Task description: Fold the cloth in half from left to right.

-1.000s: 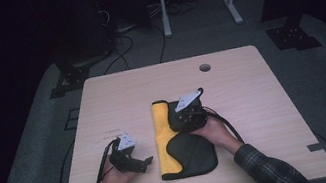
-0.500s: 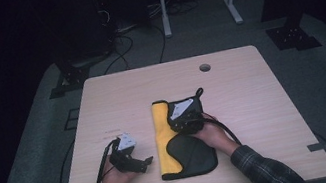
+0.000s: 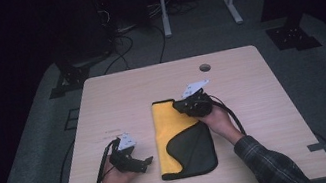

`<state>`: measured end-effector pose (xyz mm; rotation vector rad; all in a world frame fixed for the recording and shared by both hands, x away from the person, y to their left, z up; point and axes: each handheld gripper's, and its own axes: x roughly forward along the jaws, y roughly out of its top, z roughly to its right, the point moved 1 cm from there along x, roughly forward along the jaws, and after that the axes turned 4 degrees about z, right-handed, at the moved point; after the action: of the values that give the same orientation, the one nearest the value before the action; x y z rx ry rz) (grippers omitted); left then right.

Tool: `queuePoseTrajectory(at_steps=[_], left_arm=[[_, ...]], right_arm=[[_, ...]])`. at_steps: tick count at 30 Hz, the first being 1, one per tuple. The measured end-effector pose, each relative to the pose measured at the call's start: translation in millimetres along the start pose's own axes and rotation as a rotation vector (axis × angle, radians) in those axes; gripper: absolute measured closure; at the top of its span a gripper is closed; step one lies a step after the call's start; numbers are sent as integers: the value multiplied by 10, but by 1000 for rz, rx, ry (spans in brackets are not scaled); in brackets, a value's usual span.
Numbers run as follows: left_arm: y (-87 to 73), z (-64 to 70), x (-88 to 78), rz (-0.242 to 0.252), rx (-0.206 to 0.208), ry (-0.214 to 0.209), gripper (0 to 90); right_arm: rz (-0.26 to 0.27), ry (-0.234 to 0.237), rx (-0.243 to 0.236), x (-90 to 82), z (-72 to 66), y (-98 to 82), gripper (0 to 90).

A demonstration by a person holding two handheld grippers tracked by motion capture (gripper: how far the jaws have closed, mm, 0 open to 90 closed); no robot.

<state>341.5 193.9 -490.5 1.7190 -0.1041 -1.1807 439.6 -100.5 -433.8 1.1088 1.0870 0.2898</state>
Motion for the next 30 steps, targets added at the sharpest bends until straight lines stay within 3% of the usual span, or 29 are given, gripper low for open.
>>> queuePoseTrajectory(at_steps=[5,10,11,12,18,20,24,26,27,28,30], left_arm=[[-1,1,2,3,-1,1,0],[-2,2,1,3,-2,3,0],[-2,2,1,3,-2,3,0],[-2,3,1,3,-3,3,0],[-2,3,-1,2,-3,4,0],[-3,4,-1,2,-3,5,0],[-3,5,-2,1,-4,6,0],[-4,6,-2,1,-5,6,0],[-4,6,-2,1,-4,6,0],[-4,6,-2,1,-5,6,0],[-4,6,-2,1,-5,6,0]], right_arm=[[1,-45,19,-27,185,31,851],[13,-96,95,-19,461,-56,848],[13,-96,95,-19,461,-56,848],[3,-109,122,8,549,-114,847],[-41,-148,156,106,757,-252,847],[-49,-152,156,125,778,-271,847],[-121,-189,166,236,828,-382,832],[-113,-189,169,237,832,-391,798],[-104,-195,178,229,832,-385,702],[-84,-189,183,183,815,-354,668],[-69,-186,174,145,806,-329,656]])
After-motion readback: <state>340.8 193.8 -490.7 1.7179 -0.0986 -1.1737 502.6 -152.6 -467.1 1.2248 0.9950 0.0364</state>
